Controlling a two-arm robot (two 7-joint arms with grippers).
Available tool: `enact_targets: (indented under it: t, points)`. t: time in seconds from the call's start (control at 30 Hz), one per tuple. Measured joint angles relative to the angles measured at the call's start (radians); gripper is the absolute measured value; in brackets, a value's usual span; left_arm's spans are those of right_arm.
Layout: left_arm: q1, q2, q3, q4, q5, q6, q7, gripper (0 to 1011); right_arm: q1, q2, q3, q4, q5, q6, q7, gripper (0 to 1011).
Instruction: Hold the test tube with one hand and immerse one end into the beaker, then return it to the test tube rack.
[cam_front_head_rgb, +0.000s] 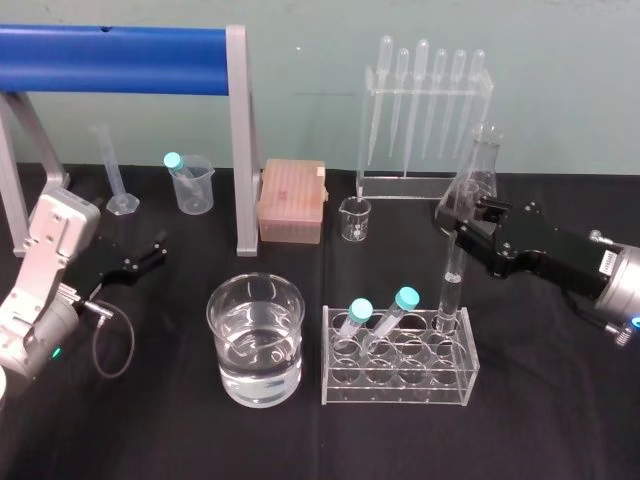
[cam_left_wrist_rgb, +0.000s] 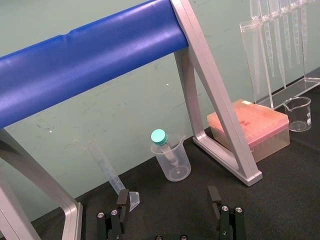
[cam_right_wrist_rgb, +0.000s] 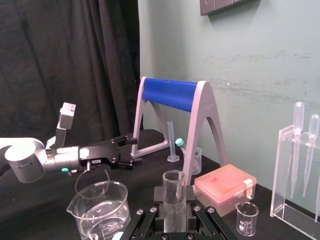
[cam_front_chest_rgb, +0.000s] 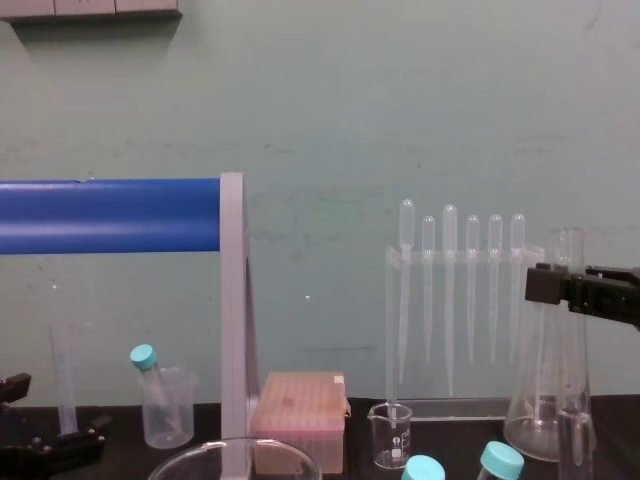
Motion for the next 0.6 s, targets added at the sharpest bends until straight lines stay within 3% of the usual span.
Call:
enact_targets:
  t: [0.6]
  points:
    - [0.0,0.0,0.0,0.0,0.0,0.0,0.0,1000,0.049,-0.014,-0.045,0.064,-0.03,0.011,0.03,249]
